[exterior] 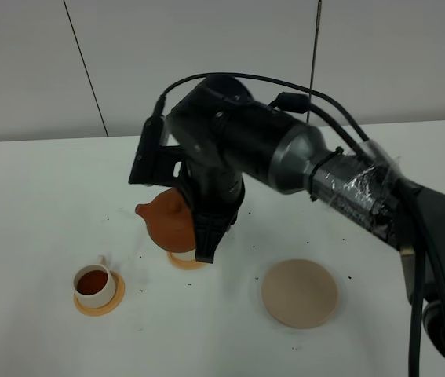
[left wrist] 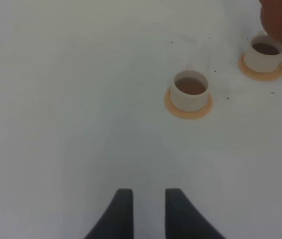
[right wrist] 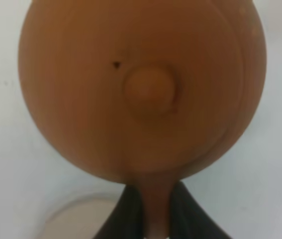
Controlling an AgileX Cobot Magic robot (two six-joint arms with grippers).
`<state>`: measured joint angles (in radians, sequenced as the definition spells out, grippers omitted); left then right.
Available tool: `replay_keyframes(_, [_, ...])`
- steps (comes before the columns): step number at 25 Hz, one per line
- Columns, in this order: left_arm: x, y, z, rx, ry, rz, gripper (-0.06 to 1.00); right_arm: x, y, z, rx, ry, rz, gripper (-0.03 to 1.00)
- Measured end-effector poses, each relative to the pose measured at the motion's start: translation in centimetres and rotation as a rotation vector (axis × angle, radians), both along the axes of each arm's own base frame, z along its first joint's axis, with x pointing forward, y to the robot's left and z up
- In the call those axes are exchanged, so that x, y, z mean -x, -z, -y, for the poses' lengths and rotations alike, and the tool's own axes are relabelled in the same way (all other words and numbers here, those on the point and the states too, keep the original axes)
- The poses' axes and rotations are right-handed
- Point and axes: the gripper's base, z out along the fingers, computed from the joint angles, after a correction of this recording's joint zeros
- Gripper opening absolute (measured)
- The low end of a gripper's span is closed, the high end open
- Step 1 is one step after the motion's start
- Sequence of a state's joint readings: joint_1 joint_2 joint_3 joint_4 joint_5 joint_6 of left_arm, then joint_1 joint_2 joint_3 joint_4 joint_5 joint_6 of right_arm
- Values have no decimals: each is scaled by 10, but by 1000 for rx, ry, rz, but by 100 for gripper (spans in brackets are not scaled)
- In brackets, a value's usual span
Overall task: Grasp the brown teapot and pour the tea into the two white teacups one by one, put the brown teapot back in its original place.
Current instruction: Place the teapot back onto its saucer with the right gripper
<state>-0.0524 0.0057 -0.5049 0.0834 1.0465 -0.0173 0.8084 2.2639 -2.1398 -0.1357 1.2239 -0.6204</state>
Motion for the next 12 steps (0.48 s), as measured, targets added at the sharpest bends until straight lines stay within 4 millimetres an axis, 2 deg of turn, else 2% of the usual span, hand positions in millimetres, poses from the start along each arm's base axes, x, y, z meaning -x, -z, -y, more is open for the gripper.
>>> replay_keyframes(5, [0, 0, 0, 0, 0, 0, 23, -10, 0, 11, -26, 62, -23, 9])
replay_keyframes(12, [0, 0, 0, 0, 0, 0, 23, -13, 0, 14, -29, 78, -25, 9])
